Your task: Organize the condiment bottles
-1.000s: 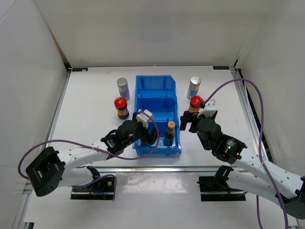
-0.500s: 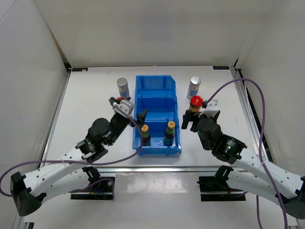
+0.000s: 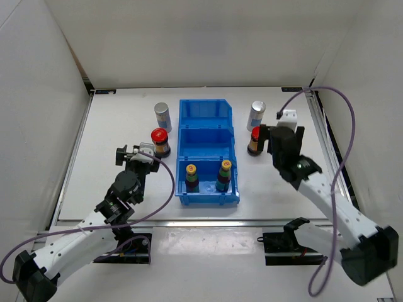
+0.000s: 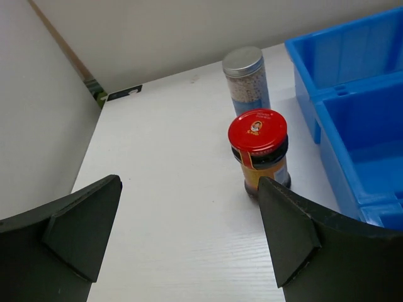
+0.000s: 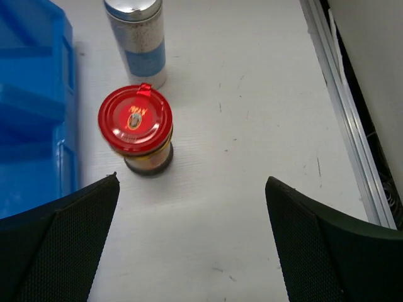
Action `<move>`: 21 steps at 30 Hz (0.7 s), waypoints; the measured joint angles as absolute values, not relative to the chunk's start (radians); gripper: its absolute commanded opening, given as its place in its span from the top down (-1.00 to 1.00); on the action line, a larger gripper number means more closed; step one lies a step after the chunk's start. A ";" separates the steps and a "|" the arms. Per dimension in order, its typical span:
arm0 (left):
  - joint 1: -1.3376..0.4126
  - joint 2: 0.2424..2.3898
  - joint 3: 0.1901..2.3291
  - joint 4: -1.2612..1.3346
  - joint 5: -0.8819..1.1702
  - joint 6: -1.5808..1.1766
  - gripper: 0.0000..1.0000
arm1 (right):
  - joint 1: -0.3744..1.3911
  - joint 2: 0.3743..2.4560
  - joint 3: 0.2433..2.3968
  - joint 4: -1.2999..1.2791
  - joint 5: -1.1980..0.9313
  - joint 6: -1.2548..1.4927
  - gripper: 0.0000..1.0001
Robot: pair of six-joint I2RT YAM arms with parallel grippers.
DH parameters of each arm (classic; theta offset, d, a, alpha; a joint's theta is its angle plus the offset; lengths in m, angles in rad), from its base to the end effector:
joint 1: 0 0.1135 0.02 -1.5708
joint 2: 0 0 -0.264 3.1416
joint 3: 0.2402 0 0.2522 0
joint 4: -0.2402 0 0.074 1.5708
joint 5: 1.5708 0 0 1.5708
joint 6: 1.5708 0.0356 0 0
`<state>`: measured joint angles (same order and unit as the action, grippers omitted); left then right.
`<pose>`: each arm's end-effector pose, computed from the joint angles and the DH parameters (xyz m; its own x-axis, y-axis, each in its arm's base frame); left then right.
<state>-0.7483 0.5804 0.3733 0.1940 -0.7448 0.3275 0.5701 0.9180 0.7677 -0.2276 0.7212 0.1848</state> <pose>0.1274 -0.0854 0.2653 -0.0079 0.3301 -0.9439 0.0064 0.9439 0.3301 0.1848 0.0906 0.3087 -0.2849 -0.0187 -0.9584 0.1665 0.9836 -0.0687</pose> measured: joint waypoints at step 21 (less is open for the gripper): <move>-0.741 0.690 0.375 0.285 -0.828 0.395 -1.00 | 0.347 1.558 1.182 -0.341 0.307 0.203 -1.00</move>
